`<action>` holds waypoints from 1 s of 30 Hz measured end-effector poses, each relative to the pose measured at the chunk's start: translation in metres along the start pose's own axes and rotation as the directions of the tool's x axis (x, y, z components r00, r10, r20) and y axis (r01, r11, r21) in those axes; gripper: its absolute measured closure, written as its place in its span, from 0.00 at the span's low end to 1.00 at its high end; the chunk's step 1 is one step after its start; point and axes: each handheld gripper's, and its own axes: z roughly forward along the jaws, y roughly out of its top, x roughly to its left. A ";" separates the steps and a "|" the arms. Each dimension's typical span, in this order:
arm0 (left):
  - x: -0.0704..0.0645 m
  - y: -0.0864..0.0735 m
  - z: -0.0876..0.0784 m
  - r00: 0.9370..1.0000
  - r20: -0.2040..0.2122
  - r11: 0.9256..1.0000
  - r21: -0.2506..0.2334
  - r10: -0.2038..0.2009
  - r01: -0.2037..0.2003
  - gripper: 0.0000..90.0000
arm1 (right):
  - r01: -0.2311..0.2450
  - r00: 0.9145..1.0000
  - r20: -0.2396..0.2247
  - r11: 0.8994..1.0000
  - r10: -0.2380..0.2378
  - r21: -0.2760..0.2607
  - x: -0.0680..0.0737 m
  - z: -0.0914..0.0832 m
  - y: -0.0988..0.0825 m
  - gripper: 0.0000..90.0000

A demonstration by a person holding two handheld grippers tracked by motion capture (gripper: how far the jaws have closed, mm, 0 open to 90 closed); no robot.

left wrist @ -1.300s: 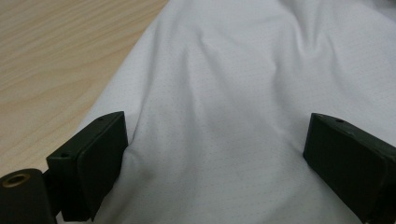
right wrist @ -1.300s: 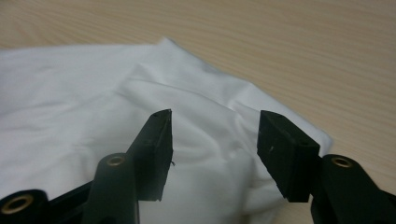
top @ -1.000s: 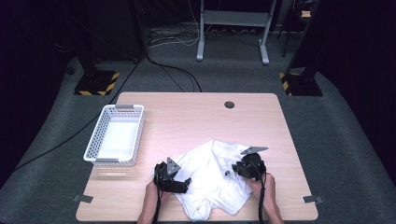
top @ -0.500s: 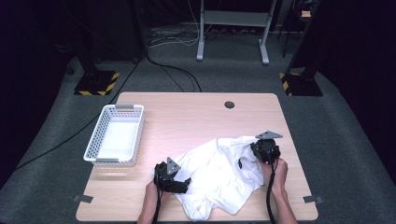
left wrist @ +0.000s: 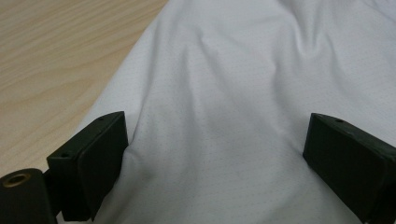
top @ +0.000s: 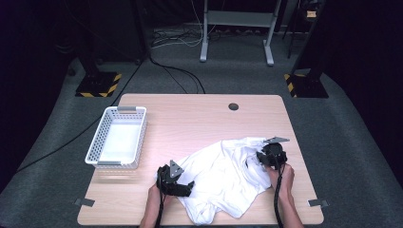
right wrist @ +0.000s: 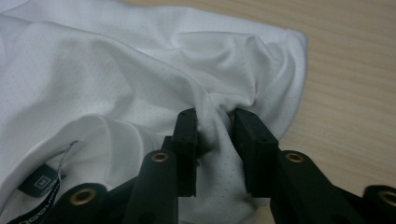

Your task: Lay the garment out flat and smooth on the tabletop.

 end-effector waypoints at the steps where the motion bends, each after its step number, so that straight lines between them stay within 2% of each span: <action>1: 0.000 0.000 0.000 1.000 0.000 1.000 0.000 0.001 -0.001 0.07 | 0.007 1.000 0.015 1.000 -0.007 -0.008 -0.003 0.001 0.001 0.83; 2: 0.000 0.000 0.000 1.000 0.000 1.000 0.000 0.001 -0.001 0.07 | 0.015 0.999 0.036 1.000 -0.014 -0.007 -0.006 0.003 0.002 0.84; 5: 0.000 0.000 0.000 1.000 0.002 1.000 0.001 -0.001 0.001 0.07 | -0.003 0.999 0.047 1.000 0.003 0.001 -0.017 0.006 0.007 0.84; 7: 0.000 0.000 0.000 1.000 0.001 1.000 0.001 0.000 0.000 0.07 | 0.002 0.997 0.075 1.000 -0.003 0.014 -0.022 0.006 0.010 0.79; 9: 0.000 0.000 0.000 1.000 0.001 1.000 0.001 -0.001 0.001 0.07 | -0.020 0.999 0.038 1.000 0.020 0.007 -0.027 0.003 0.013 0.72; 11: 0.000 0.000 0.000 1.000 0.002 1.000 0.001 -0.001 0.001 0.07 | -0.025 0.999 0.025 1.000 0.025 -0.006 -0.030 0.001 0.014 0.69; 12: 0.000 0.000 0.000 1.000 0.002 1.000 0.001 -0.001 0.001 0.07 | -0.037 0.999 0.007 0.999 0.037 -0.026 -0.032 -0.002 0.015 0.64; 13: 0.000 0.000 0.000 1.000 0.002 1.000 0.002 -0.001 0.001 0.07 | -0.069 0.997 -0.019 0.996 0.068 -0.051 -0.038 -0.006 0.018 0.60; 14: 0.000 0.000 0.000 1.000 0.002 1.000 0.002 -0.001 0.001 0.07 | -0.083 0.996 -0.029 0.995 0.081 -0.055 -0.041 -0.006 0.020 0.58; 16: 0.000 0.000 0.000 1.000 0.002 1.000 0.002 -0.001 0.001 0.07 | -0.133 0.989 -0.078 0.988 0.127 -0.073 -0.050 -0.003 0.024 0.57; 18: 0.000 0.000 0.000 1.000 0.002 1.000 0.002 -0.002 0.002 0.07 | -0.186 0.978 -0.108 0.981 0.179 -0.060 -0.059 0.003 0.027 0.55; 19: 0.000 0.000 0.000 1.000 0.003 1.000 0.002 -0.002 0.002 0.07 | -0.198 0.975 -0.117 0.979 0.191 -0.052 -0.061 0.007 0.029 0.56; 20: 0.000 0.000 0.000 1.000 0.002 1.000 0.001 -0.002 0.002 0.07 | -0.187 0.977 -0.106 0.982 0.183 -0.034 -0.061 0.010 0.031 0.56; 22: 0.000 0.000 0.000 1.000 0.002 1.000 0.002 -0.002 0.002 0.07 | -0.106 0.993 -0.043 0.994 0.106 0.020 -0.054 0.018 0.036 0.65; 23: 0.000 0.000 0.000 1.000 0.002 1.000 0.001 -0.002 0.002 0.07 | -0.074 0.997 -0.036 0.996 0.075 0.041 -0.050 0.022 0.037 0.71; 26: 0.000 0.000 0.000 1.000 0.002 1.000 0.001 -0.002 0.002 0.07 | -0.035 0.999 -0.023 0.998 0.036 0.051 -0.044 0.028 0.040 0.87; 30: 0.000 0.000 0.000 1.000 0.002 1.000 0.001 -0.002 0.002 0.07 | -0.013 0.999 0.038 0.999 0.011 0.041 -0.044 0.029 0.049 0.91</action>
